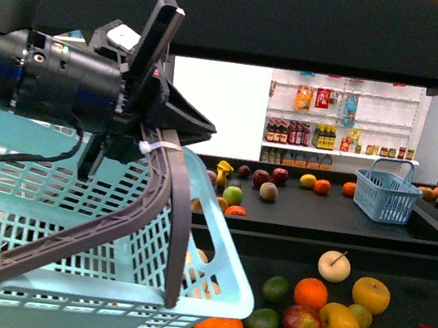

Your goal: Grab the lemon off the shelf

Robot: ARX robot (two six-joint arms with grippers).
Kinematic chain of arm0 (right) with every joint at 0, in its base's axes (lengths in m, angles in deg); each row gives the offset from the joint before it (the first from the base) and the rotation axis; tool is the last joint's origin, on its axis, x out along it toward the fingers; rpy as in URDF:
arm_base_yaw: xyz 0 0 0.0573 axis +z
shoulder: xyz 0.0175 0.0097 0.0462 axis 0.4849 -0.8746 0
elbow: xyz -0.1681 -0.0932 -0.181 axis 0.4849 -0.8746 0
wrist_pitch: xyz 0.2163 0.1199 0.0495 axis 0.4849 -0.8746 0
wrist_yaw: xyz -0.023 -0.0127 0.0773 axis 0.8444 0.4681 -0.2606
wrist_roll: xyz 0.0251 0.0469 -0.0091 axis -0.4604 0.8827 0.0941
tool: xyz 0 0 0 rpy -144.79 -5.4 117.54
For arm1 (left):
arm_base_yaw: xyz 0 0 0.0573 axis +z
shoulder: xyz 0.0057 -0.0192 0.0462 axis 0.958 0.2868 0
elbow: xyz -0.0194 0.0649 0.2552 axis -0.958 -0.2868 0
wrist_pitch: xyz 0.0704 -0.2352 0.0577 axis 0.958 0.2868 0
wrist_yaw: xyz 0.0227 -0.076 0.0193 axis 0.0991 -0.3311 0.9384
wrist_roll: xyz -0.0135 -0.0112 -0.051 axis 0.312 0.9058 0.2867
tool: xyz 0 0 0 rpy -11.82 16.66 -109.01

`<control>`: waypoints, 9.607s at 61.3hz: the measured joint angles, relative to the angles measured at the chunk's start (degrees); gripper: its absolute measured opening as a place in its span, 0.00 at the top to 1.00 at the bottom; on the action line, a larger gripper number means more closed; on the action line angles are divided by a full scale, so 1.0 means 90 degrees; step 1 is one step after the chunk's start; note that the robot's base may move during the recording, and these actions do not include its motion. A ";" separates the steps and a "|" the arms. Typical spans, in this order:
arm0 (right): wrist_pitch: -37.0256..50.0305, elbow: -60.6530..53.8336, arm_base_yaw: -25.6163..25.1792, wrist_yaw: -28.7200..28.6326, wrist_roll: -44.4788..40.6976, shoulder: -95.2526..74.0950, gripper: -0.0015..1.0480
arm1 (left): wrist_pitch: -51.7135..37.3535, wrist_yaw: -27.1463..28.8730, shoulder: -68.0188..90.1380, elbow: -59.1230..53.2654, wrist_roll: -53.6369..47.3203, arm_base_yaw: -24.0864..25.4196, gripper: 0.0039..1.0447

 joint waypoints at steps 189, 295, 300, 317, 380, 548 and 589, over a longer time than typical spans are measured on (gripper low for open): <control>-0.0415 1.2233 0.0408 0.0039 0.1027 -1.8248 0.18 | -0.0087 0.0282 0.0372 0.0255 0.0087 -0.0126 0.94; 0.1115 0.7723 0.1600 -0.1831 0.2319 -1.2262 0.53 | -0.0087 0.0282 0.0372 0.0255 0.0087 -0.0126 0.94; 0.1134 0.7701 0.1695 -0.1807 0.2368 -1.2262 0.53 | -0.0087 0.0284 0.0372 0.0255 0.0085 -0.0126 0.94; 0.1144 0.7592 0.1974 -0.1741 0.2351 -1.2254 0.48 | -0.0087 0.0270 0.0372 0.0255 0.0080 -0.0126 0.94; 0.3045 0.7305 -0.0301 -0.1545 0.0816 -1.4362 0.02 | -0.0087 0.0282 0.0374 0.0255 0.0104 -0.0129 0.94; 0.3179 0.7315 0.0228 -0.1824 0.0223 -1.2828 0.40 | -0.0087 0.0284 0.0374 0.0255 0.0107 -0.0126 0.94; 0.2939 0.6880 0.1802 -0.1598 0.1010 -1.2344 0.40 | -0.0085 0.0279 0.0374 0.0255 0.0100 -0.0126 0.94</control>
